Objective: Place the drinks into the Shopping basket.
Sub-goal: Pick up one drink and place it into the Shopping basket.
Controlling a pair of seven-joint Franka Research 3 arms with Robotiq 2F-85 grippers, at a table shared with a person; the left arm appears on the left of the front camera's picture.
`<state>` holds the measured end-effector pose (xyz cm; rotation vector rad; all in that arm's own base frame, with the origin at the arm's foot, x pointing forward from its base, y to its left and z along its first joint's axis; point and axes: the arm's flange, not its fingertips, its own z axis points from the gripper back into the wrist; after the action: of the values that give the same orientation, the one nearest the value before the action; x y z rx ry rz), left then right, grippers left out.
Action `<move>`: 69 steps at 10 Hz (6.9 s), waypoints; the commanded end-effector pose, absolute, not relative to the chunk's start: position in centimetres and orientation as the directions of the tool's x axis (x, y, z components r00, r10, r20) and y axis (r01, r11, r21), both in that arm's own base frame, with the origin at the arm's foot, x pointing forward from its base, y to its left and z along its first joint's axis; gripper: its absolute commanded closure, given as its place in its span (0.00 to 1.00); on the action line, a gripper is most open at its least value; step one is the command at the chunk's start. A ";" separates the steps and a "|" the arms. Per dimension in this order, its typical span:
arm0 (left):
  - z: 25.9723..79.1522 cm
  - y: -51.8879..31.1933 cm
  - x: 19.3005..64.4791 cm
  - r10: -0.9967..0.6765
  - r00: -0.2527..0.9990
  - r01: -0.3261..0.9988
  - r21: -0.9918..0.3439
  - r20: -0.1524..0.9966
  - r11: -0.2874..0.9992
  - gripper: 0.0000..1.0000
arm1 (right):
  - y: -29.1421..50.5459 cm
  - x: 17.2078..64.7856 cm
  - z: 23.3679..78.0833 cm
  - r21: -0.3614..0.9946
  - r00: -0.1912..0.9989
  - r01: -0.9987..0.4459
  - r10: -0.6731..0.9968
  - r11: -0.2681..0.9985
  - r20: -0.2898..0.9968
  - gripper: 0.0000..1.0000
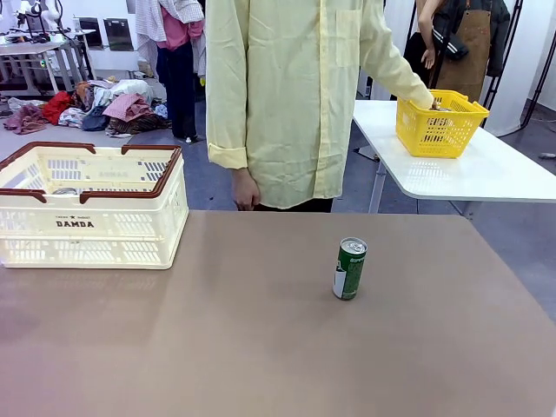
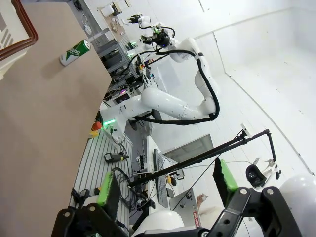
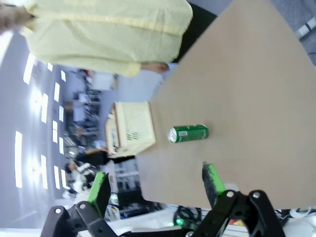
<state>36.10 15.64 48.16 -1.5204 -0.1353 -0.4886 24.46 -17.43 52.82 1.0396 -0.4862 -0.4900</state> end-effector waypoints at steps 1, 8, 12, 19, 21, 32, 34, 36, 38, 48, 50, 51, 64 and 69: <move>48.4 16.0 35.6 -0.227 0.895 0.388 -0.921 0.384 -0.026 0.00 | -9.3 29.7 54.3 0.759 0.873 0.196 -0.463 0.621 0.153 0.00; 48.4 16.0 35.6 -0.227 0.895 0.388 -0.921 0.384 -0.026 0.00 | 6.5 33.3 53.0 0.393 0.931 0.024 -0.164 0.919 0.327 0.00; 48.4 16.0 35.6 -0.227 0.895 0.388 -0.921 0.384 -0.026 0.00 | 10.8 39.7 50.9 0.306 0.985 -0.091 0.041 0.948 0.166 0.00; 48.4 16.0 35.6 -0.227 0.895 0.388 -0.921 0.384 -0.026 0.00 | -16.9 27.1 59.4 0.513 0.985 0.169 -0.122 0.842 -0.124 0.00; 48.4 16.0 35.6 -0.227 0.895 0.388 -0.921 0.384 -0.026 0.00 | -22.2 24.5 57.5 0.613 0.951 0.298 -0.280 0.732 -0.129 0.00; 48.4 16.0 35.6 -0.227 0.895 0.388 -0.921 0.384 -0.026 0.00 | -21.1 25.6 56.8 0.598 0.911 0.379 -0.398 0.706 -0.107 0.00; 48.4 16.0 35.6 -0.227 0.895 0.388 -0.921 0.384 -0.026 0.00 | -17.7 27.9 57.6 0.513 0.887 0.441 -0.444 0.736 -0.125 0.00; 48.4 16.0 35.6 -0.227 0.895 0.388 -0.921 0.384 -0.026 0.00 | -13.2 31.1 58.0 0.396 0.886 0.458 -0.445 0.796 -0.132 0.00; 48.4 16.0 35.6 -0.227 0.895 0.388 -0.921 0.384 -0.026 0.00 | -7.1 35.3 57.8 0.282 0.915 0.404 -0.383 0.870 -0.130 0.00; 48.4 16.0 35.6 -0.227 0.895 0.388 -0.921 0.384 -0.026 0.00 | 19.0 46.4 44.7 0.016 0.972 0.215 -0.212 0.976 -0.102 0.00; 48.4 16.0 35.6 -0.227 0.895 0.388 -0.921 0.384 -0.026 0.00 | 21.5 46.5 42.7 0.000 0.978 0.195 -0.195 0.981 -0.074 0.00; 48.4 16.0 35.6 -0.227 0.895 0.388 -0.921 0.384 -0.026 0.00 | 22.3 46.5 41.6 0.015 0.982 0.172 -0.171 0.985 -0.076 0.00; 48.4 16.0 35.6 -0.227 0.895 0.388 -0.921 0.384 -0.026 0.00 | 22.6 45.8 37.4 -0.045 0.990 0.112 -0.115 0.993 -0.075 1.00; 48.4 16.0 35.6 -0.227 0.895 0.388 -0.921 0.384 -0.026 0.00 | 22.2 45.9 37.7 -0.038 0.991 0.114 -0.116 0.993 -0.070 1.00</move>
<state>35.86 15.45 48.13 -1.5231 -0.1354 -0.4887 46.19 22.79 37.55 -0.0225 0.0999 -0.1172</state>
